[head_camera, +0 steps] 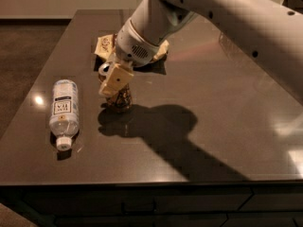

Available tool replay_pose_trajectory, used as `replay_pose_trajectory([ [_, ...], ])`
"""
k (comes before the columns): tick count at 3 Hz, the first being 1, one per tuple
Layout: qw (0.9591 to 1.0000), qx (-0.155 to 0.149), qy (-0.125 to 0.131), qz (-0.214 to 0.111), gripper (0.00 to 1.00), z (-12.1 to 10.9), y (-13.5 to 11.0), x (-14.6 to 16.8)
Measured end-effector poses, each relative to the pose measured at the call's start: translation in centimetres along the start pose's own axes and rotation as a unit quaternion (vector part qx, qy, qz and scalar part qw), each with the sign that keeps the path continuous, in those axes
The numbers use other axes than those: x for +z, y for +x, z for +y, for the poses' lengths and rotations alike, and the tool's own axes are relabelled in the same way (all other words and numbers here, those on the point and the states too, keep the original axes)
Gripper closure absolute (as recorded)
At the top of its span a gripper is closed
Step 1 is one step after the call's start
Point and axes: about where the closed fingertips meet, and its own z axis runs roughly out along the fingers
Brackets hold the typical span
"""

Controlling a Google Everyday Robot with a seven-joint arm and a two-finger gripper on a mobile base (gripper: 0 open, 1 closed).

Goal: Move orange can near blue plastic bottle

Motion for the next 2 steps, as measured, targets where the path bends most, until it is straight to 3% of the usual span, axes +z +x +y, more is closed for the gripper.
replay_pose_trajectory([
  [1,0.9995,-0.011,-0.017,-0.026,0.99,-0.25,-1.74,1.4],
  [2,0.9982,-0.017,-0.024,-0.053,0.77,-0.28,-2.44,2.36],
])
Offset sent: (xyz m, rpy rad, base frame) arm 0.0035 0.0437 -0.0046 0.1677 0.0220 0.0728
